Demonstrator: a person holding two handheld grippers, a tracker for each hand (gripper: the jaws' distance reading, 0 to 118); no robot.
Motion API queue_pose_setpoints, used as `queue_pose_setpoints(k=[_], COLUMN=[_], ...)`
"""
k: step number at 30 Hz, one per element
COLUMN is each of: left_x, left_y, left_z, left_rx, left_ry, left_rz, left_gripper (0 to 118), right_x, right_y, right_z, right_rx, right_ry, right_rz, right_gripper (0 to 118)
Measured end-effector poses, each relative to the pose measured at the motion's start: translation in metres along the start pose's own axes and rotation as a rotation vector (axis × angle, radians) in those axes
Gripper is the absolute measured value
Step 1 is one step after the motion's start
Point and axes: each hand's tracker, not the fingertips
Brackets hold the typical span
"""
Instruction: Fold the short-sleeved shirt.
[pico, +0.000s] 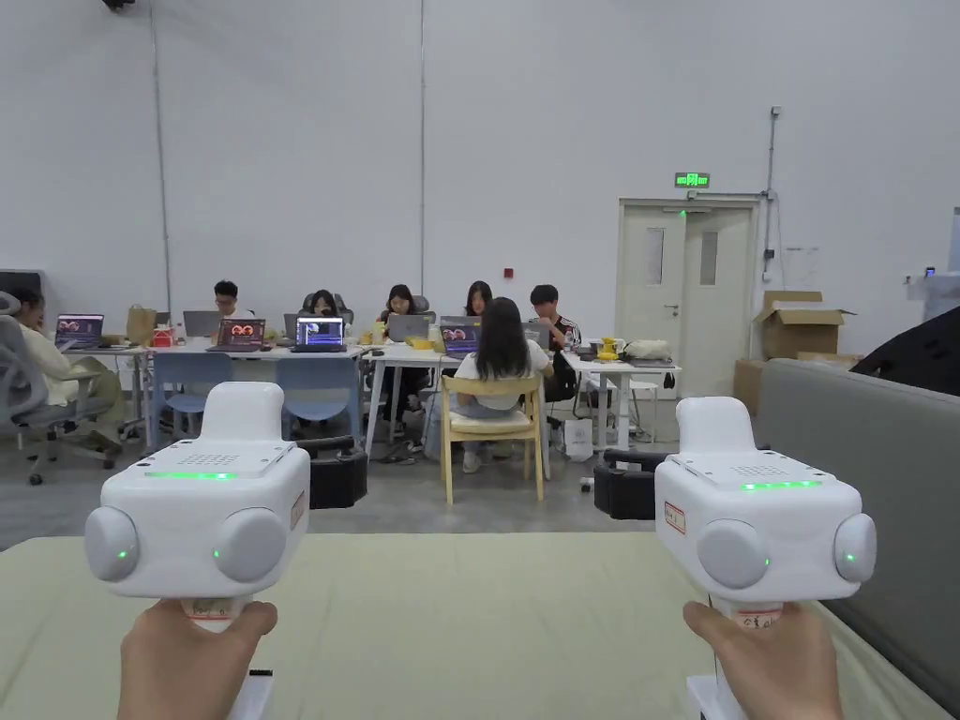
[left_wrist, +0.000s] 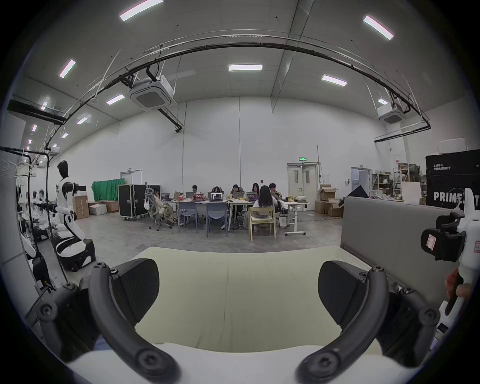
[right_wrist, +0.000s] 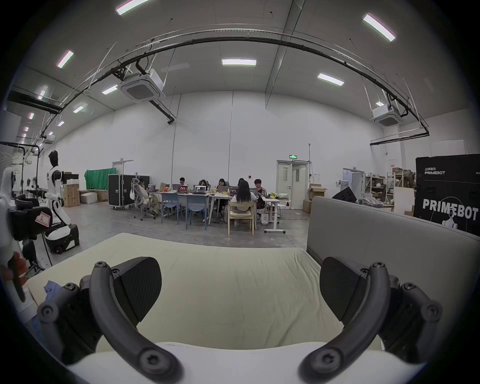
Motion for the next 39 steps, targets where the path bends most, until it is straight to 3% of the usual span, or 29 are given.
queue_pose_setpoints(k=[39], left_x=[0.0076], left_y=[0.0075], left_z=[0.0016], left_rx=[0.021], left_ry=[-0.023], left_rz=[-0.019], left_gripper=[118], right_x=[0.0018], right_y=[-0.0030], right_z=[0.0038], right_rx=[0.006], right_ry=[0.007], right_rz=[-0.014], right_gripper=[118])
